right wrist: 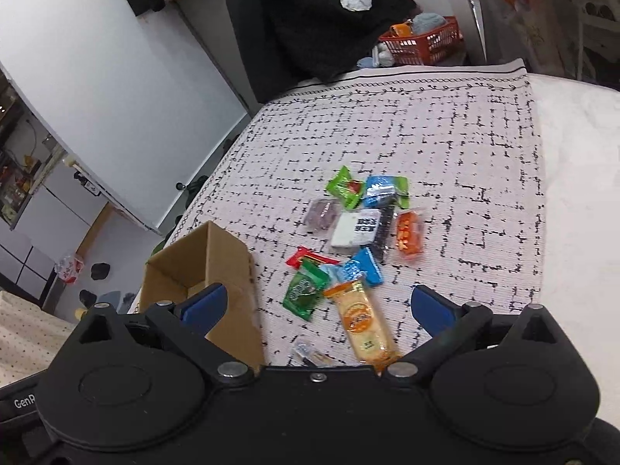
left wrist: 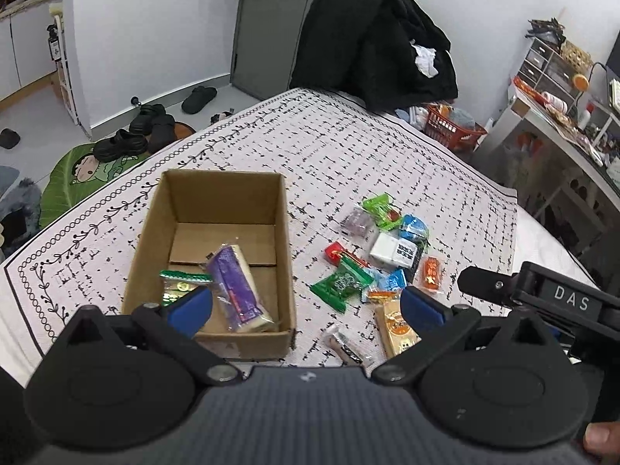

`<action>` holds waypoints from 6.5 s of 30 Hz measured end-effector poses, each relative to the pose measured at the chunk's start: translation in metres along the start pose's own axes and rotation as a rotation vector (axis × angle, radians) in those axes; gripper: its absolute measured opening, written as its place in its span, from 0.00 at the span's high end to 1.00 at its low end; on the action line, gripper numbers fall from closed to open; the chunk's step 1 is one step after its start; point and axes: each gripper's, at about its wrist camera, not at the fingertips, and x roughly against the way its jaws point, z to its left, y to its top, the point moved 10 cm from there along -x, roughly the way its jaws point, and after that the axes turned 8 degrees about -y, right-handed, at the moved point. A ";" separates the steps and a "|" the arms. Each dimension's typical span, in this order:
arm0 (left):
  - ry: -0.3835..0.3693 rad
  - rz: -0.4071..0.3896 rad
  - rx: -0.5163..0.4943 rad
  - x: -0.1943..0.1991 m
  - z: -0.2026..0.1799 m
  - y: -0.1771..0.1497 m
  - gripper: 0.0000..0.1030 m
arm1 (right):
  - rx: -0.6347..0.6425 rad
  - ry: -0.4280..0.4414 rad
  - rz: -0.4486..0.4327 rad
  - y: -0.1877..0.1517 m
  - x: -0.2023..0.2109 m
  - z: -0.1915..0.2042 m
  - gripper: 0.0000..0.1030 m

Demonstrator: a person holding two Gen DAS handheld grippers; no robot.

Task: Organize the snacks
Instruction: 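Move both tools back over the snack pile and grasp the orange-wrapped biscuit with the left tool, then grasp the red-orange candy pack with the right tool, then lower the orange biscuit into the box with the left tool while the right tool drops the candy pack in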

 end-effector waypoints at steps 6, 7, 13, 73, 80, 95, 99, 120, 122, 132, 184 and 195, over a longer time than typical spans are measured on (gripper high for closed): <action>-0.008 0.018 -0.019 -0.011 -0.016 -0.006 0.01 | -0.025 0.005 0.015 0.000 -0.007 -0.018 0.09; -0.015 0.021 -0.019 -0.013 -0.019 -0.007 0.01 | -0.031 0.007 0.018 -0.001 -0.008 -0.021 0.10; -0.050 0.028 -0.036 -0.024 -0.037 -0.011 0.04 | -0.060 0.014 0.043 -0.002 -0.018 -0.039 0.22; 0.014 0.205 0.182 -0.178 -0.063 -0.046 0.67 | -0.169 0.069 0.150 0.031 -0.150 -0.086 0.44; 0.022 0.164 0.182 -0.165 -0.052 -0.030 0.67 | -0.073 -0.012 0.143 0.030 -0.163 -0.080 0.60; -0.020 0.069 0.215 -0.126 -0.038 -0.011 0.67 | -0.040 -0.013 0.104 0.030 -0.125 -0.064 0.80; -0.041 0.019 0.215 -0.111 -0.038 -0.005 0.67 | -0.040 0.005 0.083 0.032 -0.106 -0.052 0.80; -0.124 -0.119 0.266 -0.047 0.005 0.015 0.67 | 0.043 0.100 0.006 0.017 -0.034 0.040 0.80; -0.129 -0.129 0.279 -0.042 0.011 0.016 0.67 | 0.049 0.107 0.000 0.015 -0.031 0.049 0.80; -0.090 -0.148 0.321 -0.028 0.050 0.021 0.67 | 0.090 0.112 0.000 0.005 -0.025 0.086 0.80; 0.037 -0.146 0.401 -0.031 0.114 0.018 0.16 | 0.056 0.007 0.023 0.002 -0.036 0.067 0.45; -0.028 -0.122 0.284 -0.036 0.063 0.016 0.15 | 0.019 -0.034 0.044 -0.007 -0.030 0.007 0.42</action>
